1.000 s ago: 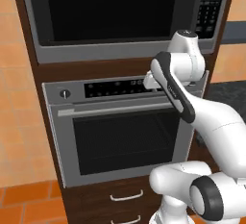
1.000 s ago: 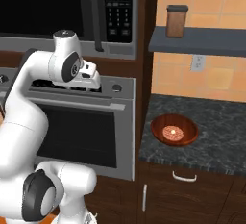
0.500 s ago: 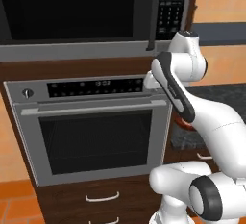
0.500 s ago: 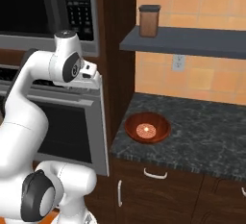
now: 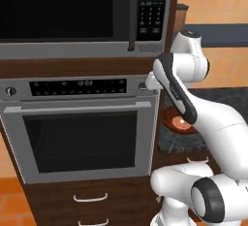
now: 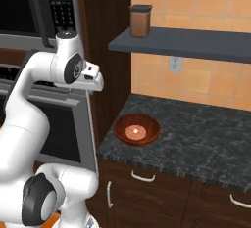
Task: Open the microwave, place the bowl with waffle inside the microwave, then close the microwave door and turn it on.
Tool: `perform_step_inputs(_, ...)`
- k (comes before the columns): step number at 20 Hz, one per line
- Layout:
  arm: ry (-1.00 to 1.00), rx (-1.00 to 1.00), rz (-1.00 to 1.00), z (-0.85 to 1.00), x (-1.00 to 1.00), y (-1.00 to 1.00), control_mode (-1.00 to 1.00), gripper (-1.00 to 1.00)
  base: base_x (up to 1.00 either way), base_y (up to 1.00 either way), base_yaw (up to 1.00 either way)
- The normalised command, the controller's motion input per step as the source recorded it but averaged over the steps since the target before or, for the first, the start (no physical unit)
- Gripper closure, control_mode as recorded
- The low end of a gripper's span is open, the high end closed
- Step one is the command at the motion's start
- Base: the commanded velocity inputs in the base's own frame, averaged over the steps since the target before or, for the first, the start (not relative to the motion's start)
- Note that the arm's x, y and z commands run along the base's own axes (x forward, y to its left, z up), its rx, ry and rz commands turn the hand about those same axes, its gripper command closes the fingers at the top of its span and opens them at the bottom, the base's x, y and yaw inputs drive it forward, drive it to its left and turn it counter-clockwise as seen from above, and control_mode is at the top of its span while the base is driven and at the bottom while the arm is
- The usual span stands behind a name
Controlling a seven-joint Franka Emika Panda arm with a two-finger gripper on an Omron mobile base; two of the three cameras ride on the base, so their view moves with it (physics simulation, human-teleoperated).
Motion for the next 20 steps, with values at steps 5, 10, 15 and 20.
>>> perform_step_inputs(5, 0.00, 0.00, 0.00, 0.00, 0.00, 0.00, 1.00, -1.00, 0.56, -0.08, 0.22)
perform_step_inputs(10, 0.00, 0.00, 0.00, 0.00, 0.00, 0.00, 1.00, -1.00, 0.06, -0.34, 0.14)
perform_step_inputs(15, 0.00, 0.00, 0.00, 0.00, 0.00, 0.00, 1.00, -1.00, 0.00, -0.04, 0.01)
perform_step_inputs(20, -0.01, 0.00, 0.00, -0.01, -0.07, 0.00, -1.00, -1.00, 0.00, 0.00, 0.00)
